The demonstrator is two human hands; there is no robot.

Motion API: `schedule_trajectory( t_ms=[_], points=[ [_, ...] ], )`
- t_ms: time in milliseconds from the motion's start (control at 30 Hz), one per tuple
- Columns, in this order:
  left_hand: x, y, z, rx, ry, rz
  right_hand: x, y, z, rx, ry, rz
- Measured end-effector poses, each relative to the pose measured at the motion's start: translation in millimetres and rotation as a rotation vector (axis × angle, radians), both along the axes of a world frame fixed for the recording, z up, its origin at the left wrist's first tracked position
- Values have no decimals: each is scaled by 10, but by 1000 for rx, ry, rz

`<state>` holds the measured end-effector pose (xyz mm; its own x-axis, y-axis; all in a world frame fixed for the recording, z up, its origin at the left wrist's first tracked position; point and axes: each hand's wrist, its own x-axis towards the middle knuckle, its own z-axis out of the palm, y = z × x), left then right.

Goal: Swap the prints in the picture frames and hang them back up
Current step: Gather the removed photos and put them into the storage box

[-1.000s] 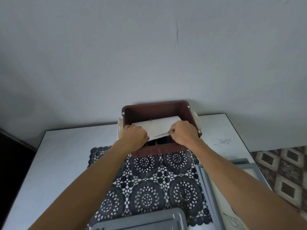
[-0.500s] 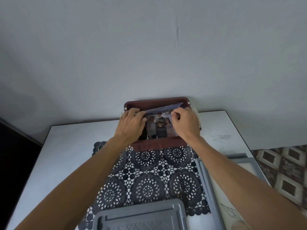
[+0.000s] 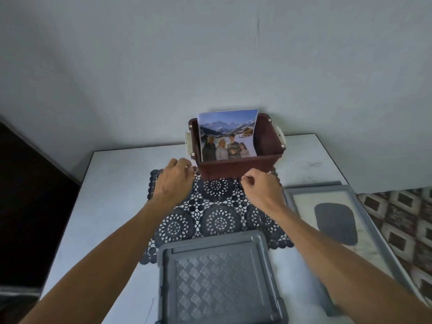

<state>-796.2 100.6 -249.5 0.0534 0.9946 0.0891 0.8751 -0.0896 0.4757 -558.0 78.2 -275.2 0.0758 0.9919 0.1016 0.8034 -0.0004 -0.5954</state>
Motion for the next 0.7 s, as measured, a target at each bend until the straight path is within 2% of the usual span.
schedule_trajectory(
  t_ms=[267,500,700],
  points=[
    [-545,-1032,-523,-350,87,58,-146,-1028,-421,-329,-230,16],
    [-638,-1628,-702,-453,118,114,-258,-1572,-462,-387,-281,-115],
    [-639,-1926,-813,-574,121,148,-269,-1903,-480,-608,-339,-179]
  ],
)
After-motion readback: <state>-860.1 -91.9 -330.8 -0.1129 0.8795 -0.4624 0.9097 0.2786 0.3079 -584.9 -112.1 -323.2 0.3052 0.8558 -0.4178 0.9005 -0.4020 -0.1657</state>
